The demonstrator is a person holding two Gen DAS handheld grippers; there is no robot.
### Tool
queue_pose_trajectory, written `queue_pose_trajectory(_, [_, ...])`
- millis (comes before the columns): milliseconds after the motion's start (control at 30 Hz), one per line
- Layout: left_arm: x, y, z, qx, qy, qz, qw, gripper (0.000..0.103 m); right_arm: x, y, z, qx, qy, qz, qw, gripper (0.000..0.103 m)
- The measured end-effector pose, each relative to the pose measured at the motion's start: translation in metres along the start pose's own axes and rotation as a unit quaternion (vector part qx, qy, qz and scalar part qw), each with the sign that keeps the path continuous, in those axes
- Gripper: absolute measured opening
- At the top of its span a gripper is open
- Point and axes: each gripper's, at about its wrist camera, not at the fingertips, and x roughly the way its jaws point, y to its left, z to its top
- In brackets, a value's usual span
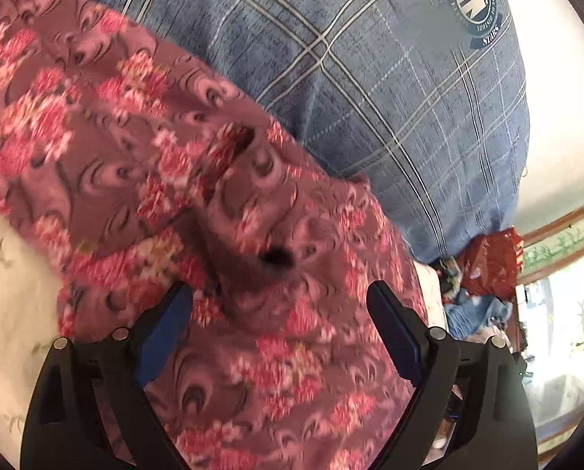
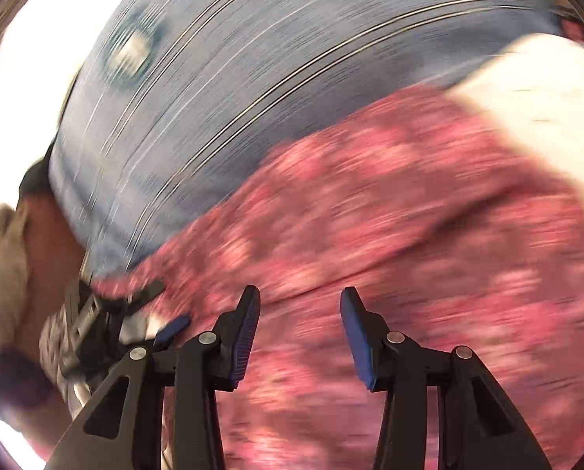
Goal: Fold small clothes
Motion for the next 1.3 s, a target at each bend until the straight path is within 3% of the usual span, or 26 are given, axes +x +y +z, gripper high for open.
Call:
queue_pose_trajectory(33, [0.000, -0.001, 0.001, 0.002, -0.005, 0.001, 1.0000, 0.071, -0.007, -0.016, 0.007, 0.024, -0.011, 0.001, 1.000, 0.046])
queue_pose_trajectory(67, [0.001, -0.003, 0.003, 0.007, -0.007, 0.003, 1.0000, 0.043, -0.011, -0.031, 0.014, 0.049, -0.022, 0.000, 0.999, 0.046])
queue_pose_trajectory(133, [0.005, -0.003, 0.004, 0.020, 0.000, 0.019, 0.9996, 0.006, -0.009, -0.053, 0.024, 0.094, -0.038, 0.004, 0.995, 0.047])
queue_pose_trajectory(200, [0.006, 0.001, 0.001, 0.020, 0.000, 0.038, 0.9991, 0.006, 0.003, -0.073, 0.032, 0.142, -0.046, 0.020, 0.989, 0.047])
queue_pose_trajectory(267, [-0.002, 0.004, 0.002, 0.008, -0.002, 0.043, 0.9991, 0.006, 0.012, -0.081, 0.037, 0.171, -0.049, 0.039, 0.983, 0.037])
queue_pose_trajectory(300, [-0.009, 0.006, 0.003, 0.001, -0.006, 0.039, 0.9992, 0.006, 0.013, -0.082, 0.039, 0.175, -0.053, 0.051, 0.982, 0.010])
queue_pose_trajectory(333, [-0.017, 0.009, 0.004, -0.008, -0.014, 0.039, 0.9991, 0.006, 0.011, -0.080, 0.041, 0.173, -0.063, 0.073, 0.980, 0.004])
queue_pose_trajectory(433, [-0.015, 0.022, 0.006, -0.034, 0.013, 0.077, 0.9964, 0.006, -0.004, -0.076, 0.041, 0.156, -0.101, 0.086, 0.979, 0.004])
queue_pose_trajectory(567, [-0.018, 0.035, -0.002, -0.063, 0.036, 0.085, 0.9937, 0.006, 0.017, -0.092, 0.033, 0.161, -0.049, 0.010, 0.986, 0.001])
queue_pose_trajectory(600, [-0.028, 0.035, -0.003, -0.066, 0.034, 0.089, 0.9932, 0.006, 0.014, -0.093, 0.031, 0.162, -0.055, 0.020, 0.985, 0.002])
queue_pose_trajectory(633, [-0.035, 0.035, -0.004, -0.067, 0.027, 0.092, 0.9932, 0.006, 0.008, -0.089, 0.029, 0.160, -0.057, 0.008, 0.985, 0.010])
queue_pose_trajectory(733, [-0.068, 0.030, -0.009, -0.040, -0.027, 0.114, 0.9923, 0.009, -0.010, -0.069, 0.022, 0.137, -0.071, -0.006, 0.988, 0.011])
queue_pose_trajectory(833, [-0.074, 0.032, -0.008, -0.036, -0.041, 0.105, 0.9930, 0.029, -0.014, -0.028, 0.021, 0.071, -0.080, 0.006, 0.994, 0.012])
queue_pose_trajectory(933, [-0.061, 0.036, -0.008, -0.046, -0.017, 0.079, 0.9957, 0.029, 0.015, 0.027, 0.018, 0.006, -0.040, 0.028, 0.999, 0.015])
queue_pose_trajectory(1067, [-0.045, 0.039, -0.008, -0.043, 0.001, 0.104, 0.9936, 0.030, 0.061, 0.081, 0.014, -0.072, -0.020, 0.024, 0.997, 0.015])
queue_pose_trajectory(1133, [-0.041, 0.039, -0.008, -0.044, 0.007, 0.101, 0.9939, 0.032, 0.088, 0.087, 0.009, -0.091, 0.012, 0.010, 0.996, 0.016])
queue_pose_trajectory(1200, [-0.044, 0.039, -0.005, -0.046, 0.004, 0.097, 0.9942, 0.032, 0.114, 0.082, -0.005, -0.109, 0.055, -0.033, 0.992, 0.015])
queue_pose_trajectory(1233, [-0.047, 0.041, -0.004, -0.048, 0.002, 0.097, 0.9942, 0.032, 0.122, 0.078, -0.014, -0.122, 0.054, -0.040, 0.990, 0.014])
queue_pose_trajectory(1267, [-0.053, 0.043, -0.001, -0.051, -0.006, 0.099, 0.9938, 0.032, 0.116, 0.079, -0.020, -0.141, 0.017, -0.030, 0.989, 0.015])
queue_pose_trajectory(1300, [-0.061, 0.047, 0.002, -0.053, -0.015, 0.104, 0.9931, 0.032, 0.116, 0.081, -0.021, -0.145, 0.021, -0.034, 0.989, 0.016])
